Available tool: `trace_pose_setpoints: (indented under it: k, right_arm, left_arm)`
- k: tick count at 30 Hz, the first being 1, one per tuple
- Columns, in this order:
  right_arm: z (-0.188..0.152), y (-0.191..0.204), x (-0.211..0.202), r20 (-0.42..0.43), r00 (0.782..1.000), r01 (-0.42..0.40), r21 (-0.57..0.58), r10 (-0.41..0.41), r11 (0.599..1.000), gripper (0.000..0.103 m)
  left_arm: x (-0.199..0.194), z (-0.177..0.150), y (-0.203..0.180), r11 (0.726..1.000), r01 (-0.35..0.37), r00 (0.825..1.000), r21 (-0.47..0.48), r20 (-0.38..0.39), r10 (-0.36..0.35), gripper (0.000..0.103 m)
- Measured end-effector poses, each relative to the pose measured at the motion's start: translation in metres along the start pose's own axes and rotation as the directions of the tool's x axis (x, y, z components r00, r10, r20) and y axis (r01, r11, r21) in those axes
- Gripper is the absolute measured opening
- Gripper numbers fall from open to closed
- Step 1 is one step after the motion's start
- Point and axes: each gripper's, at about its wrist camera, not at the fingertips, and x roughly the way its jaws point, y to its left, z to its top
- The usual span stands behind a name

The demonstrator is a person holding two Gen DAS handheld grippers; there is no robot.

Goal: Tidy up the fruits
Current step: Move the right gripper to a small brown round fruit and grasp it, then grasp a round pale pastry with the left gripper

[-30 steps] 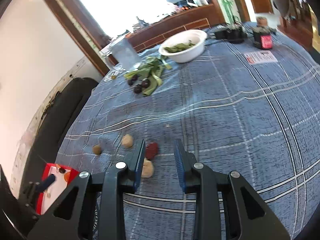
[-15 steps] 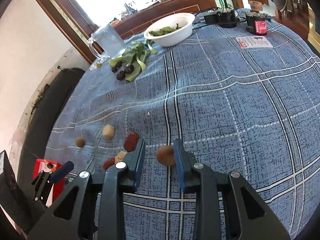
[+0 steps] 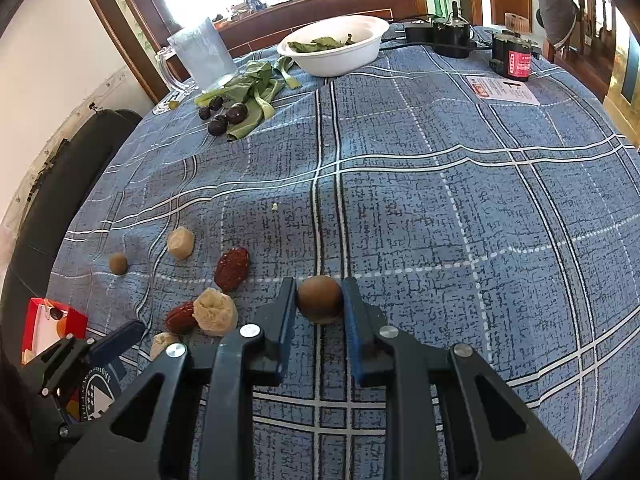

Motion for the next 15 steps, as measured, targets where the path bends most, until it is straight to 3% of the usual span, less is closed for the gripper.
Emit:
trace_pose_setpoints:
  k: [3, 9, 14, 15]
  right_arm:
    - [-0.0002, 0.0001, -0.0008, 0.001, 1.000, 0.001, 0.007, -0.001, 1.000, 0.025]
    - [0.0006, -0.0002, -0.0026, 0.009, 1.000, -0.001, 0.017, 0.001, 1.000, 0.025]
    - [-0.0001, 0.0002, -0.0004, -0.002, 1.000, 0.006, 0.015, -0.006, 1.000, 0.025]
    - [0.0001, 0.0002, 0.0002, -0.003, 1.000, 0.007, 0.015, -0.007, 1.000, 0.025]
  left_arm:
    - [-0.0008, -0.0006, -0.0004, 1.000, 0.020, 1.000, 0.002, 0.000, -0.020, 0.032]
    - [-0.0020, -0.0009, 0.0005, 1.000, 0.009, 1.000, -0.018, -0.007, -0.010, 0.032]
    - [-0.0021, -0.0009, 0.0038, 0.999, -0.010, 1.000, -0.031, -0.003, 0.010, 0.045]
    - [-0.0025, -0.0008, 0.0049, 0.999, -0.015, 1.000, -0.035, -0.001, 0.015, 0.054]
